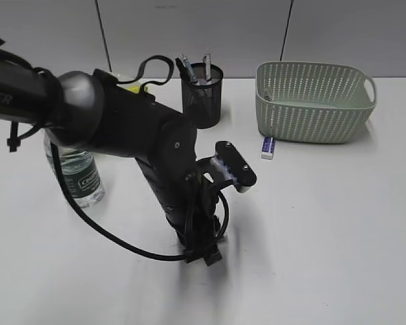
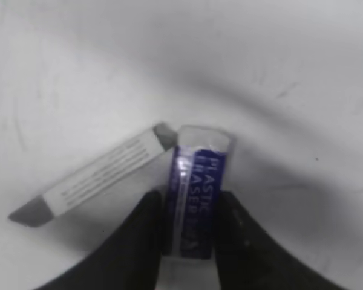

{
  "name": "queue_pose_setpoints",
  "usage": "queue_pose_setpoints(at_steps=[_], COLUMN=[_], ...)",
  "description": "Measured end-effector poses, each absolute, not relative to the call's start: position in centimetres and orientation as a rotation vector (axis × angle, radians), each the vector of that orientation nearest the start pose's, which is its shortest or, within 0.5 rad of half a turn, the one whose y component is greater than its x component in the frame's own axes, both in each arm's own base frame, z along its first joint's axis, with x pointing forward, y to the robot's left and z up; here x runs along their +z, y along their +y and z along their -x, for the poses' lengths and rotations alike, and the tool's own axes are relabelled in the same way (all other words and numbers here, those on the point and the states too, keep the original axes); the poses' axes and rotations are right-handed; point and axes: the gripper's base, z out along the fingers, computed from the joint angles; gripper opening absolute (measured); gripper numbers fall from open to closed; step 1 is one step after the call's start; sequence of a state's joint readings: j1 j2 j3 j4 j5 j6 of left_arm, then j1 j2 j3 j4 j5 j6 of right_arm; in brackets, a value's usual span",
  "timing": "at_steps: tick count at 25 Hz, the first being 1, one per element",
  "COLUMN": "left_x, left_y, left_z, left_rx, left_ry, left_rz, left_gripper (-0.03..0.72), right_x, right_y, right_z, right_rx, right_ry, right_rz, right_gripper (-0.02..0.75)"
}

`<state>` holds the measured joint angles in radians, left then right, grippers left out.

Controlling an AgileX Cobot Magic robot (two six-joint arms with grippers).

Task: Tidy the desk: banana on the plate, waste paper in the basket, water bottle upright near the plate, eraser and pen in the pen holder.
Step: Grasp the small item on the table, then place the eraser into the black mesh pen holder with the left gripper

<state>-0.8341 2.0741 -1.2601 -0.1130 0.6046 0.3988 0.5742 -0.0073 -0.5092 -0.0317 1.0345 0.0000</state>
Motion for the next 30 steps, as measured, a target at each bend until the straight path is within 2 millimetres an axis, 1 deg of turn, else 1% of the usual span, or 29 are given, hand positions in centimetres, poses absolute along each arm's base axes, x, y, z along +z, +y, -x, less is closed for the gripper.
queue_pose_setpoints(at_steps=[1,3,6,8,11,13,14,16,17,20,22,24,27,30], left_x=[11.5,12.1,14.4,17.0,21.0,23.4,24.6,26.3,26.8,27.9,28.3,28.2,27.1,24.5], left_y=[-29.7,-30.2,-31.2,-31.7,-32.0,-31.9,-31.8,-31.1,-30.7,-28.8,-27.8,-26.7,-25.9,-26.0], left_z=[-26.0,-25.9,-25.8,-25.9,-26.3,-27.1,-27.7,-29.7,-30.8,-34.1,-36.2,-38.0,-40.3,-41.8], left_rx=[-0.184,-0.192,-0.225,-0.249,-0.268,-0.235,-0.217,-0.162,-0.146,-0.178,-0.234,-0.289,-0.335,-0.352], left_ry=[2.454,2.465,2.455,2.427,2.339,2.253,2.207,2.126,2.087,2.012,1.96,1.923,1.871,1.856], left_rz=[-1.591,-1.61,-1.619,-1.611,-1.576,-1.534,-1.487,-1.372,-1.309,-1.085,-0.934,-0.788,-0.627,-0.543], left_gripper=[0.17,0.178,0.178,0.178,0.178,0.178,0.178,0.178,0.178,0.177,0.177,0.177,0.177,0.177], right_x=[28.2,28.2,28.2,28.2,28.2,28.2,28.2,28.2,28.2,28.2,28.2,28.2,28.2,28.2], right_y=[-0.5,-0.5,-0.5,-0.5,-0.5,-0.5,-0.5,-0.5,-0.5,-0.5,-0.5,-0.5,-0.5,-0.5], right_z=[0.4,0.4,0.4,0.4,0.4,0.4,0.4,0.4,0.4,0.4,0.4,0.4,0.4,0.4], right_rx=[0.33,0.33,0.33,0.333,0.33,0.33,0.33,0.33,0.33,0.33,0.33,0.33,0.33,0.33], right_ry=[1.934,1.934,1.934,1.936,1.934,1.934,1.934,1.934,1.934,1.934,1.934,1.934,1.934,1.934], right_rz=[0.57,0.57,0.57,0.565,0.57,0.57,0.57,0.57,0.57,0.57,0.57,0.57,0.57,0.57], right_gripper=[0.382,0.382,0.382,0.382,0.382,0.382,0.382,0.382,0.382,0.382,0.382,0.382,0.382,0.382])
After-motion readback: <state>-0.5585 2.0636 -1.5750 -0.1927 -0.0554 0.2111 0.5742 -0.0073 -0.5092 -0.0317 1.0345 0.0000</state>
